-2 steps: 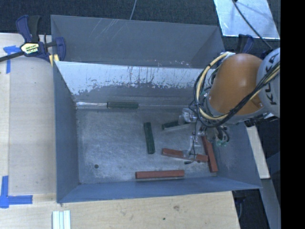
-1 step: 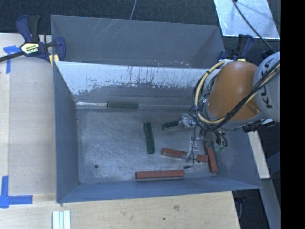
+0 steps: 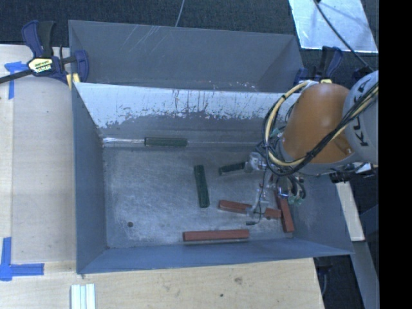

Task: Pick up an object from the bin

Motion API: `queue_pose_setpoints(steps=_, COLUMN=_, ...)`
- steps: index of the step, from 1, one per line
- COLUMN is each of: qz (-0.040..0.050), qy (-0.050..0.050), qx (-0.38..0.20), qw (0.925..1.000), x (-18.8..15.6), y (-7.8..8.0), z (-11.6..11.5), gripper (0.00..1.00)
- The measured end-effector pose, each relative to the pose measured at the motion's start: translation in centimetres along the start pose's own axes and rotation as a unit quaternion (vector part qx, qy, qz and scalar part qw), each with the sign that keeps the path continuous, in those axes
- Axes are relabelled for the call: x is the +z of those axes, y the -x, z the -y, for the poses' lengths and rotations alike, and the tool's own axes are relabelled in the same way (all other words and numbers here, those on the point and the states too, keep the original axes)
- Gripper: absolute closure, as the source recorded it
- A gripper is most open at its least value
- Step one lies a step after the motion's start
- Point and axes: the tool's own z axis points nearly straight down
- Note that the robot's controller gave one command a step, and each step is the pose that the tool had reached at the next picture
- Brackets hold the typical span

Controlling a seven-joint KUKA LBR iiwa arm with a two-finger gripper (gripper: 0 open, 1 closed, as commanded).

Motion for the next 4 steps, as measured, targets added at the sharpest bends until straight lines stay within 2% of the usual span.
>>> queue_pose_setpoints(steps=1, qz=-0.0029, qy=-0.001, qx=0.042, qw=0.9991, x=5.36, y=-0.69, z=0.35, gripper=0.0)
queue_pose_setpoints(steps=2, qz=-0.0011, qy=0.001, qx=0.108, qw=0.9941, x=5.05, y=-0.74, z=0.98, gripper=1.0)
queue_pose_setpoints(steps=4, qz=-0.0031, qy=0.0, qx=0.108, qw=0.9941, x=4.46, y=-0.92, z=1.01, gripper=1.0)
